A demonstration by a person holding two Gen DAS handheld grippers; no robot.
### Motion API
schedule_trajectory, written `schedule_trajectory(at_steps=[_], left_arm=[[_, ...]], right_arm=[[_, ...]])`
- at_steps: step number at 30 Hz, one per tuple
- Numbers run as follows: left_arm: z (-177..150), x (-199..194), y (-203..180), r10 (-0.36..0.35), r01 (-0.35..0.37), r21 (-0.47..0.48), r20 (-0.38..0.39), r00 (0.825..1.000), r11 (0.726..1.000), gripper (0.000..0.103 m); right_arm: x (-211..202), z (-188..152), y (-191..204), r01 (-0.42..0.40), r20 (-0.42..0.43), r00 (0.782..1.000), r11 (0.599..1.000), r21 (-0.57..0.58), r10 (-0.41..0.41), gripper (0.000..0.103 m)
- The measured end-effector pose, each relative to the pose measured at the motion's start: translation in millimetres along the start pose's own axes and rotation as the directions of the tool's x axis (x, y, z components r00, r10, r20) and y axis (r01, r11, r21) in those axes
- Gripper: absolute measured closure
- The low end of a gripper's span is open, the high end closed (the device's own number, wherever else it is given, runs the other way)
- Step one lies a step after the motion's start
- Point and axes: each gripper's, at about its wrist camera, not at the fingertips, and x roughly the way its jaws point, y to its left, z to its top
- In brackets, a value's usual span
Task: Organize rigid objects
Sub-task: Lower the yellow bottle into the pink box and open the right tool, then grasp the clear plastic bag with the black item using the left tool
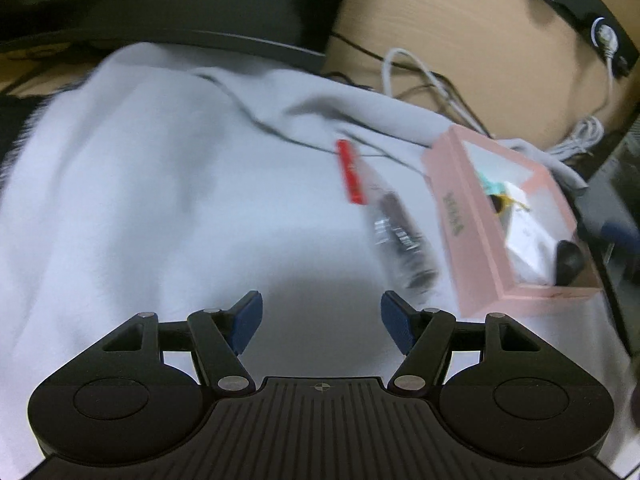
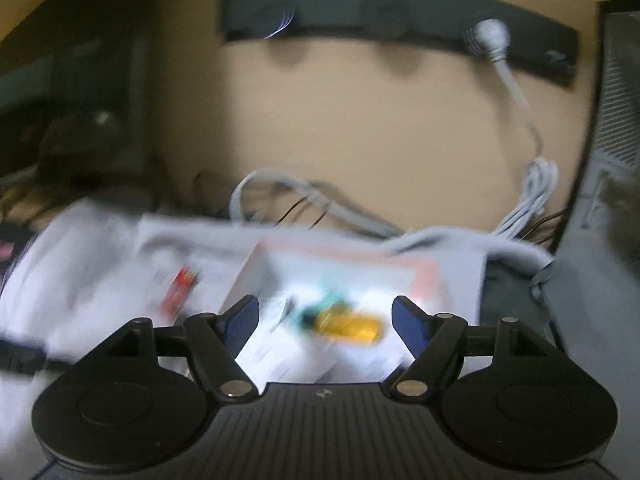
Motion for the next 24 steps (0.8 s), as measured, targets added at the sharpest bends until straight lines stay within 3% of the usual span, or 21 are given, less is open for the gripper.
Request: schedule_trajectory(at_steps=[3, 8, 14, 18, 24], left_arm=[[15, 15, -19, -0.052, 0.052, 0.018, -0.009, 0.999, 0.998, 0.038], [35, 43, -59, -0.071, 0.072, 0.077, -0.014, 0.997, 0.994, 0.038], [40, 92, -82, 0.025, -0.015, 0.150, -0.067, 0.997, 0.989, 0.038], [39, 104, -89, 0.077, -0.066, 0.216, -0.045, 0.996, 0.974, 0.046], [37, 99, -87, 0.102, -0.097, 0.183, -0.022, 0.994, 0.978, 0.047]], right_arm=[[-11, -28, 24, -0.004, -0.019, 1.000, 0.997, -0.072, 0.002, 0.029], [-30, -61, 46, 0.004, -0.054, 0.998, 0.991, -0.135, -0.012, 0.029], [-39, -83, 48, 0.058, -0.106, 0.992, 0.991, -0.124, -0.071, 0.029], [-46, -93, 37, 0.096, -0.126, 0.986, 0.992, -0.084, -0.106, 0.029], [-46, -105, 21, 0.138, -0.163, 0.976, 0.989, -0.047, -0.144, 0.029]])
